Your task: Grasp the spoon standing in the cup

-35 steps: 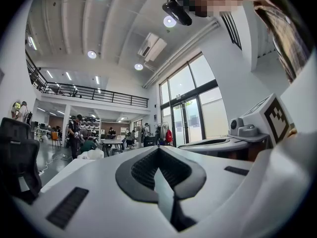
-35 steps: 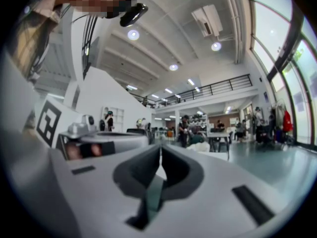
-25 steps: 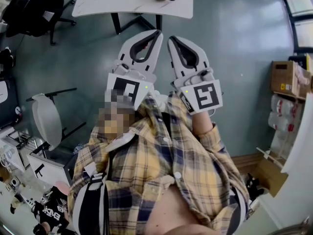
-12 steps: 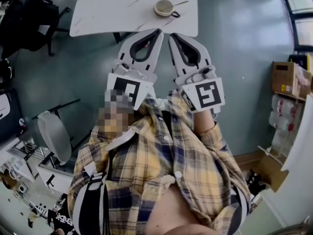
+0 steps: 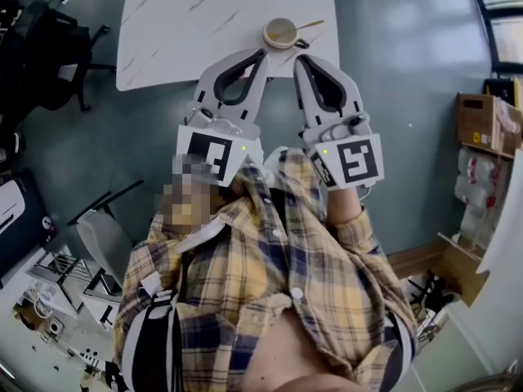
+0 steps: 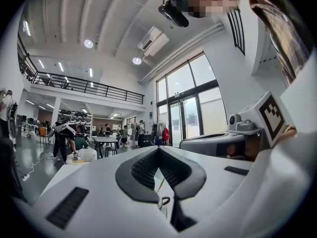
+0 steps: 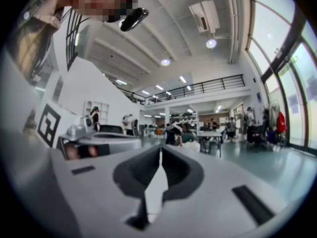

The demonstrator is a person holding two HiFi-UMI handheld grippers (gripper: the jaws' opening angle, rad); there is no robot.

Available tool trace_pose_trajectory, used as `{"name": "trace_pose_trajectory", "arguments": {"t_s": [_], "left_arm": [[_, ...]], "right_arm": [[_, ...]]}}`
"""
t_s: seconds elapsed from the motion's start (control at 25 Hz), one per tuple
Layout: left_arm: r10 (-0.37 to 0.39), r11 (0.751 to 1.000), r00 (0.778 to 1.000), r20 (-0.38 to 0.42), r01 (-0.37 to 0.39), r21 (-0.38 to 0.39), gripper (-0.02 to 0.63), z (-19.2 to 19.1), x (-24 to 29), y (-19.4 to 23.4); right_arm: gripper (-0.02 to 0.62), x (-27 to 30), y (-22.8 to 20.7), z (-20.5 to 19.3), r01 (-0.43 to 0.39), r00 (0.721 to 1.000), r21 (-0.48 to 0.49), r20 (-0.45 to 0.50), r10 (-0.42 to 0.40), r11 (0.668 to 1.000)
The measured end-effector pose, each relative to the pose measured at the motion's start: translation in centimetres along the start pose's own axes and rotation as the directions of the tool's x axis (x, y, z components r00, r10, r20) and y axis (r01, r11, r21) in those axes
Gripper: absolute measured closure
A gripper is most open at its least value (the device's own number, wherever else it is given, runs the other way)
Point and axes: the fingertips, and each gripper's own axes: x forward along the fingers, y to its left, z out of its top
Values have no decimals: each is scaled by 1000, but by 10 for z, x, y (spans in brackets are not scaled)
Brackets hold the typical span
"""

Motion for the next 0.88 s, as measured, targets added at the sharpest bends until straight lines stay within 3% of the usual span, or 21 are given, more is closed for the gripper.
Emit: {"name": "trace_pose_trajectory", "arguments": {"t_s": [0.4,0.88], "left_arm": [[-34,999,998,-44,33,-21,592,-17,25,24],[37,999,999,-37,-38,-2,592,-16,103,58]], "right_arm": [[561,23,-36,-7,74,997,2,-38,-73,997],[561,80,-100,-15,2,998,3,-62,-2,1000]]}}
